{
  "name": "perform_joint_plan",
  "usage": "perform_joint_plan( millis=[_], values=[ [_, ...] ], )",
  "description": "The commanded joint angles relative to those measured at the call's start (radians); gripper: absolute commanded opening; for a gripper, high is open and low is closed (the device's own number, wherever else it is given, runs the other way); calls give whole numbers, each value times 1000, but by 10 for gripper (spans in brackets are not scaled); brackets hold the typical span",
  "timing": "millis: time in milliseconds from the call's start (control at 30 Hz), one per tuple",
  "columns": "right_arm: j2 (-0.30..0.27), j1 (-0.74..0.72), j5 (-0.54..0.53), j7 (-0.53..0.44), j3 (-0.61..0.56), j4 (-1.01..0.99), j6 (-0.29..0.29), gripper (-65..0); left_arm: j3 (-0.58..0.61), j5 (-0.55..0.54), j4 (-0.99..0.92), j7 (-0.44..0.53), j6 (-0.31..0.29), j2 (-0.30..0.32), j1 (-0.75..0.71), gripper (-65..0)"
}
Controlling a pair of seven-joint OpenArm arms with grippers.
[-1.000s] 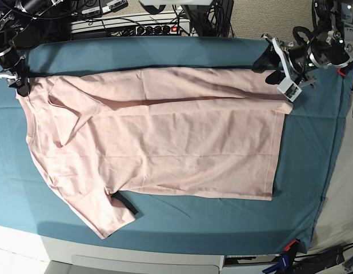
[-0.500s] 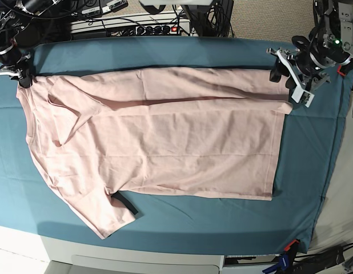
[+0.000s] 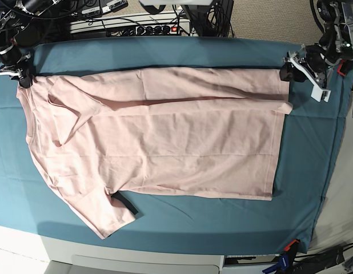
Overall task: Fold the T-shirt properly
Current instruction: 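Fold the shirt's side strip inward with both grippers toward the shirt's middle, then lower the folded edge and open both grippers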
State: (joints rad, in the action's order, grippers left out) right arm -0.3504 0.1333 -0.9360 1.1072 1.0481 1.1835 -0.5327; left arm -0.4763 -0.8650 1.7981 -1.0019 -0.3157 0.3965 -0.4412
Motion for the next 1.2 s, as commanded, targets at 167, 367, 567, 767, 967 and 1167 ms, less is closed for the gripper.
perform_joint_plan(
  millis=[167,367,567,767,967,1167],
  values=[
    [-27,-3,-17,-6,6,13,-10,-650,-10,-145,-62,-43,-67,13,12,-349],
    [-27,-3,-17,-6,6,13,-11,-650,-11,-169,-66,-53,-79,14,12,-352],
    [-27,-3,-19,2,6,13,-33,-650,-11,-187,-66,-45,-97,14,12,-650],
    [-36,20,-111,51,6,14,-99,-650,-27,-187,-66,-61,-120,19,11,-650],
    [-70,101,-131,49,7,14,-101,-650,-97,-215,-66,-75,-125,39,-14,-650],
    [-92,156,-156,61,7,14,-103,-650,-118,-214,-66,-76,-124,38,-65,-650]
  ],
)
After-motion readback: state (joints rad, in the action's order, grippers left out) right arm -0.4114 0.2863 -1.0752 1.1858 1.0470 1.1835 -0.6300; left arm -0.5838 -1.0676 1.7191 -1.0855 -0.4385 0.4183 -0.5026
